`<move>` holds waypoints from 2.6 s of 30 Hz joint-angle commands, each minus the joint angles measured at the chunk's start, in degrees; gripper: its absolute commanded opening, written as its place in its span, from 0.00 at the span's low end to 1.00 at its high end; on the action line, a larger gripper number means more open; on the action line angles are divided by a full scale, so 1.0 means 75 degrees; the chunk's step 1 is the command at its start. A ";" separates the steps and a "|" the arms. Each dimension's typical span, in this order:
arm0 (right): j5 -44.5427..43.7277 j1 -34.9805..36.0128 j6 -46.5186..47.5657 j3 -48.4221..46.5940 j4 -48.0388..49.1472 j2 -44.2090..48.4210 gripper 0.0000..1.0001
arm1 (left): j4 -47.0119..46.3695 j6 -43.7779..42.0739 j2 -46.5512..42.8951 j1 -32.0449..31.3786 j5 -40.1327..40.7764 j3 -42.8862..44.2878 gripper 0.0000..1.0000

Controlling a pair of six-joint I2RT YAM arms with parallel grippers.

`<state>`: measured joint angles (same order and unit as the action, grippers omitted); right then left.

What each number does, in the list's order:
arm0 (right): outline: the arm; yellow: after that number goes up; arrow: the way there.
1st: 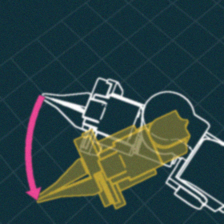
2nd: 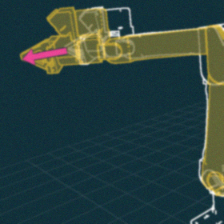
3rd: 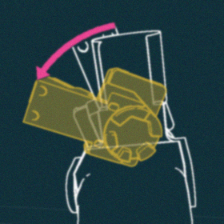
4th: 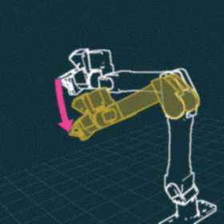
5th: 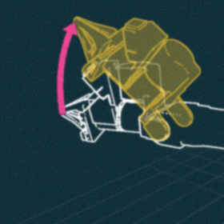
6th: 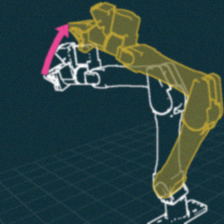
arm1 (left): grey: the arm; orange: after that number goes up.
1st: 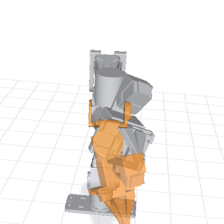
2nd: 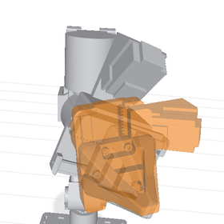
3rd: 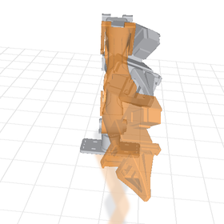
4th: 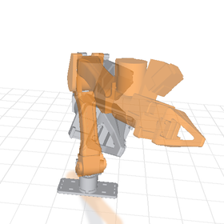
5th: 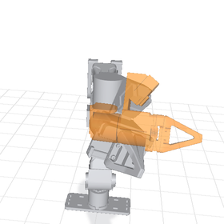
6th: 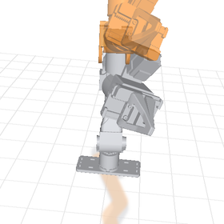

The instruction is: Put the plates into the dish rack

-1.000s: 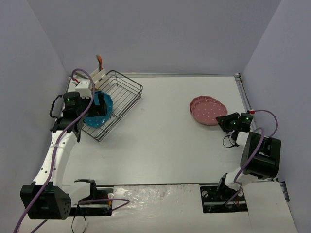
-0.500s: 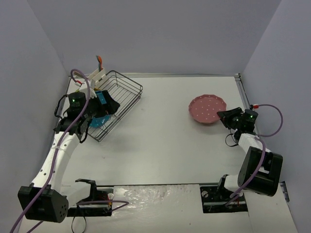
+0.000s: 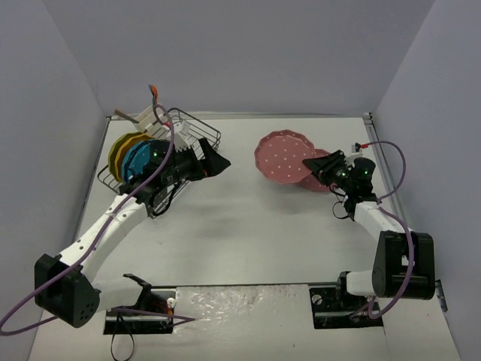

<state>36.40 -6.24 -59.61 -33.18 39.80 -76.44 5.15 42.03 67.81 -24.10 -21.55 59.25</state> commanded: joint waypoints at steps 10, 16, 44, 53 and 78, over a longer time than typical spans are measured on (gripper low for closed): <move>0.0983 0.1542 -0.1389 -0.0605 0.3546 -0.0106 0.00 | -0.1656 0.1400 0.1255 -0.0537 0.0002 0.0679 0.97; 0.1030 0.1905 -0.1581 -0.0607 0.4027 -0.0269 0.00 | -0.2659 0.2215 0.1524 -0.0560 -0.0272 0.0322 0.91; 0.1183 0.2121 -0.1544 -0.0299 0.4420 -0.0483 0.03 | -0.2936 0.2164 0.1211 -0.0630 -0.0489 0.0022 0.10; 0.1094 0.2113 -0.0273 -0.0551 0.2571 -0.0040 0.85 | -0.2083 0.0817 0.0801 -0.0622 -0.0263 0.0308 0.00; -0.0073 0.1490 0.3038 -0.1074 -0.1990 0.1508 1.00 | 0.4594 -0.8397 0.0233 0.0817 0.2802 0.4434 0.00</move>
<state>35.07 5.90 -38.27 -41.54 22.58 -67.27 39.38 -3.87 67.70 -21.06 -5.11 86.81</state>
